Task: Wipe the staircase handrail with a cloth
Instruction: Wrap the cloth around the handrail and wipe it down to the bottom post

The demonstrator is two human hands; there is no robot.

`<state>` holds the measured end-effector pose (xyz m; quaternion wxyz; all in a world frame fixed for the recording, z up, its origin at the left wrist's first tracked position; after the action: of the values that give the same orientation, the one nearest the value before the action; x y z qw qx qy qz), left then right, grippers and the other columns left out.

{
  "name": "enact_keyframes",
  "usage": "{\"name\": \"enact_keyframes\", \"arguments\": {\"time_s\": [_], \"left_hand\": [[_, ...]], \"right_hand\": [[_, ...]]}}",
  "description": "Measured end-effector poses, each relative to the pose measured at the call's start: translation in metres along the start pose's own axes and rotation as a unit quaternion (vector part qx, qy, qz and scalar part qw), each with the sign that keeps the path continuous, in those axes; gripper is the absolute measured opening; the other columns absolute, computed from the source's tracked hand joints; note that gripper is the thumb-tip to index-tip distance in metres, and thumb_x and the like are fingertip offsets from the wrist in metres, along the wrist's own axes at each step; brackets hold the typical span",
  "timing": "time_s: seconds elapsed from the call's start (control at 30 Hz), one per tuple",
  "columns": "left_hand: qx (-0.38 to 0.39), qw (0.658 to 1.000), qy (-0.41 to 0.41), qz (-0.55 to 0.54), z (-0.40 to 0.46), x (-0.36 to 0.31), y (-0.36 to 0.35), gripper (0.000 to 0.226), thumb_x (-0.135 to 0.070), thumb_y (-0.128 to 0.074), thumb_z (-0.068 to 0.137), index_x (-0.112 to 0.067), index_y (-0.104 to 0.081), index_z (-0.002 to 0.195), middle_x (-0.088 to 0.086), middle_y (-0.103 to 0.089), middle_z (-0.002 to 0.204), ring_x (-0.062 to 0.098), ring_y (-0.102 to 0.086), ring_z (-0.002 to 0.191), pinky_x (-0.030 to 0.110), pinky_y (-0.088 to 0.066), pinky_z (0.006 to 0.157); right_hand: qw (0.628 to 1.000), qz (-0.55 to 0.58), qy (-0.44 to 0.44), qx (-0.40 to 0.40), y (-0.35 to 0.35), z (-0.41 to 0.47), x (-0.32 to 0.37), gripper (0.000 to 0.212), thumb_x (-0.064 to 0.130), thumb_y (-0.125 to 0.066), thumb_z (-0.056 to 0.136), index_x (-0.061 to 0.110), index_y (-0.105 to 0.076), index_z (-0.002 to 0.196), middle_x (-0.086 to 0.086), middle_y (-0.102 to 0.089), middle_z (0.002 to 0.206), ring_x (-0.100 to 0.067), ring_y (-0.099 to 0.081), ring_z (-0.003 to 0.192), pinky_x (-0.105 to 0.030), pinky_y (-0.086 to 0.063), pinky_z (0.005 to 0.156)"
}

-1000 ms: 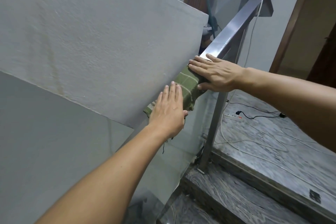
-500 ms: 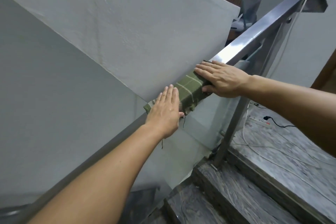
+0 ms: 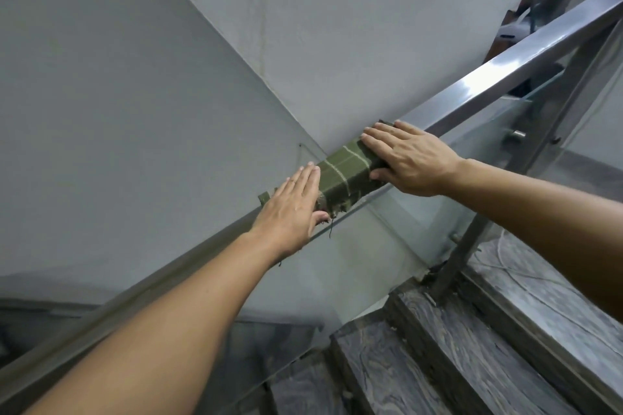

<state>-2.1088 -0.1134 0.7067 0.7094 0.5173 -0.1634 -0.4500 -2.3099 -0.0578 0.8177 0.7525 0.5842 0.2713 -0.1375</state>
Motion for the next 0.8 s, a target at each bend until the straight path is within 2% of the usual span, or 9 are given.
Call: {"name": "enact_keyframes", "arguments": {"time_s": [0.17, 0.3, 0.4, 0.47, 0.67, 0.8], "left_hand": [[0.024, 0.999, 0.043, -0.005, -0.037, 0.021, 0.000, 0.080, -0.040, -0.044, 0.096, -0.010, 0.007, 0.151, 0.006, 0.008, 0.161, 0.018, 0.008, 0.148, 0.035, 0.001, 0.121], [0.044, 0.993, 0.106, -0.008, -0.046, 0.026, 0.008, 0.083, -0.033, -0.052, 0.094, -0.010, 0.004, 0.151, 0.006, 0.004, 0.162, 0.020, 0.007, 0.149, 0.045, -0.001, 0.121], [0.015, 0.991, 0.127, -0.043, -0.041, 0.019, 0.010, 0.087, -0.043, -0.051, 0.092, -0.006, 0.004, 0.150, 0.011, 0.002, 0.161, 0.024, 0.005, 0.149, 0.045, -0.001, 0.121], [0.012, 0.994, 0.106, -0.040, -0.044, 0.018, 0.003, 0.083, -0.044, -0.043, 0.096, -0.006, 0.006, 0.150, 0.010, 0.005, 0.161, 0.022, 0.007, 0.149, 0.042, 0.000, 0.121], [-0.035, 0.996, 0.077, -0.024, -0.063, 0.042, -0.007, 0.072, -0.038, -0.041, 0.098, -0.010, -0.002, 0.151, 0.006, -0.003, 0.162, 0.018, -0.001, 0.149, 0.037, -0.003, 0.121], [-0.034, 0.995, 0.090, -0.025, -0.087, 0.062, -0.010, 0.075, -0.039, -0.046, 0.096, -0.008, -0.005, 0.151, 0.007, -0.012, 0.161, 0.021, -0.009, 0.148, 0.037, -0.007, 0.121]], "right_hand": [[1.000, 0.004, 0.020, -0.013, -0.001, 0.007, 0.043, 0.071, 0.055, -0.032, 0.093, 0.007, -0.029, 0.145, -0.015, -0.036, 0.151, -0.030, -0.028, 0.142, -0.046, -0.019, 0.117], [0.998, -0.025, 0.060, -0.007, 0.007, 0.018, 0.067, 0.072, 0.051, -0.046, 0.089, 0.002, -0.036, 0.141, -0.018, -0.040, 0.148, -0.034, -0.031, 0.140, -0.052, -0.018, 0.116], [0.994, -0.007, 0.107, 0.024, 0.007, 0.025, 0.073, 0.076, 0.051, -0.043, 0.089, 0.012, -0.020, 0.150, -0.011, -0.022, 0.158, -0.028, -0.014, 0.147, -0.048, -0.008, 0.119], [0.990, 0.010, 0.130, 0.045, 0.009, 0.029, 0.073, 0.074, 0.053, -0.037, 0.090, 0.020, -0.012, 0.152, -0.003, -0.017, 0.160, -0.025, -0.010, 0.147, -0.047, -0.008, 0.119], [0.982, 0.005, 0.178, 0.064, 0.013, 0.040, 0.086, 0.066, 0.055, -0.025, 0.093, 0.023, -0.017, 0.151, -0.001, -0.027, 0.157, -0.025, -0.023, 0.145, -0.047, -0.021, 0.116], [0.981, -0.001, 0.189, 0.049, 0.014, 0.047, 0.118, 0.066, 0.055, -0.031, 0.091, 0.021, -0.025, 0.148, -0.004, -0.042, 0.149, -0.028, -0.045, 0.129, -0.043, -0.036, 0.107]]}}
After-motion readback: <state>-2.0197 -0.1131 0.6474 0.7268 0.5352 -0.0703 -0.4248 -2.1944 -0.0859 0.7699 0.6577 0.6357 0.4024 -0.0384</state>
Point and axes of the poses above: each hand's wrist, its own z-axis towards the middle knuckle, its own y-axis out of the back of the hand, x = y × z, the point moved 3 cm from there along z, towards the middle knuckle
